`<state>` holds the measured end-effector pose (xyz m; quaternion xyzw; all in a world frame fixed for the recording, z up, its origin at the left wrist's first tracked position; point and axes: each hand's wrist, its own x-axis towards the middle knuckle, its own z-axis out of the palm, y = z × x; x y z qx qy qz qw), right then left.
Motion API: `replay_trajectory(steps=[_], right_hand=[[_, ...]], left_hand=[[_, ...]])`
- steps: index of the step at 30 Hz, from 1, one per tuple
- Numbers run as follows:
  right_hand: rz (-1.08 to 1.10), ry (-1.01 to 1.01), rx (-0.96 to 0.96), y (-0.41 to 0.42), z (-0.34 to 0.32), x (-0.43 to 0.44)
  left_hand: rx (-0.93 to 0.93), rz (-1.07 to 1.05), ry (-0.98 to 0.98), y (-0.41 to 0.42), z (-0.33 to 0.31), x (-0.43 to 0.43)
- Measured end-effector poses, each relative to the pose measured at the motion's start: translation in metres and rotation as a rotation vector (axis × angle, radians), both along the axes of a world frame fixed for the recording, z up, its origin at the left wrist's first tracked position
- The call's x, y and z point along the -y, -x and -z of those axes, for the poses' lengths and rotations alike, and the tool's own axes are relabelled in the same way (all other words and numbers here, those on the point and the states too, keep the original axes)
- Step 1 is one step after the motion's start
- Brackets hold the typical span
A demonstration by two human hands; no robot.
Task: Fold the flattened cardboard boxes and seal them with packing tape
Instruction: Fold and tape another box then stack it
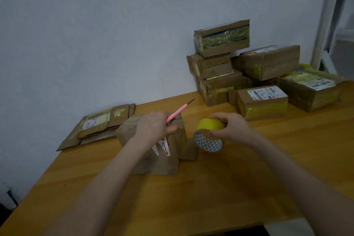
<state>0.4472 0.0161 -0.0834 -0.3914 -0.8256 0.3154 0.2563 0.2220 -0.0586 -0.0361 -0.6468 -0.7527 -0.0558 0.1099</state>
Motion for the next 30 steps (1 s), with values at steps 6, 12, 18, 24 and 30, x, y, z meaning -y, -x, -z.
replay_trajectory(steps=[6,12,18,24,30], right_hand=[[-0.015,-0.072,0.071,-0.005,-0.008,0.003],[0.025,-0.137,0.171,-0.001,-0.014,0.011],[0.098,-0.158,0.154,0.007,-0.019,0.020],[0.137,-0.146,0.173,0.008,-0.018,0.025],[0.156,-0.146,0.202,0.013,-0.016,0.030]], left_hand=[[-0.069,0.034,-0.001,0.002,0.002,0.006],[-0.056,0.041,0.016,0.002,0.000,0.007],[0.013,0.060,-0.296,-0.022,-0.022,0.034],[0.279,-0.015,-0.097,-0.047,-0.010,0.055],[0.184,-0.165,-0.021,-0.046,0.003,0.049]])
